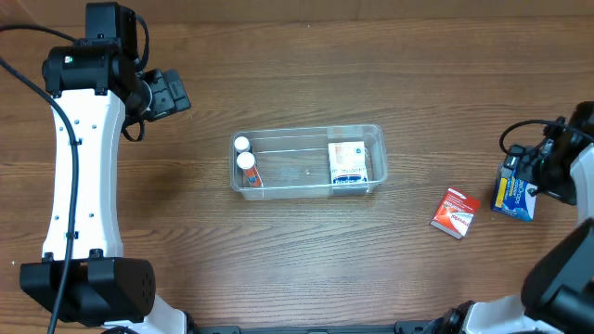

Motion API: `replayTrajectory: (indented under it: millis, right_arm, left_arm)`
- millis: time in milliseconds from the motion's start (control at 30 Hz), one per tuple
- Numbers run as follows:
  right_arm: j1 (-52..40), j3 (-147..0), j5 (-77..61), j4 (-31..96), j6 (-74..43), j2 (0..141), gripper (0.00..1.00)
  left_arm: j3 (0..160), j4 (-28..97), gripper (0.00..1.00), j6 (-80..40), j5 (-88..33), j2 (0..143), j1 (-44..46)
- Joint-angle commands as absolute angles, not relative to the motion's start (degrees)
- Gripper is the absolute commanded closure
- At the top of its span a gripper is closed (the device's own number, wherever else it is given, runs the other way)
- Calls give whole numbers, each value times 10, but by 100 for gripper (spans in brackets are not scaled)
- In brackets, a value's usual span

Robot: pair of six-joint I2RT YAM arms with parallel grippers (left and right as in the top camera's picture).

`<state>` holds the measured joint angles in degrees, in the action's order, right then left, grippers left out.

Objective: Pack container
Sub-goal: 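Move the right gripper to the blue VapoDrops box and grasp it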

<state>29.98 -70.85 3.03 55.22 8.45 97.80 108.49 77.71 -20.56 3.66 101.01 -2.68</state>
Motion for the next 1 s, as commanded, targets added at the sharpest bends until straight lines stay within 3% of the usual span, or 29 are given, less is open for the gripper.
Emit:
replayTrajectory:
  millis: [0,967]
  right_arm:
    - [304,-712,34,533,111,1017,0]
    - [330,-675,-23,458,121,1068,0]
  left_arm:
    - [1098,774,0,-192,36,1006,-26]
    - [1098,778,0,-192,36,1006,-26]
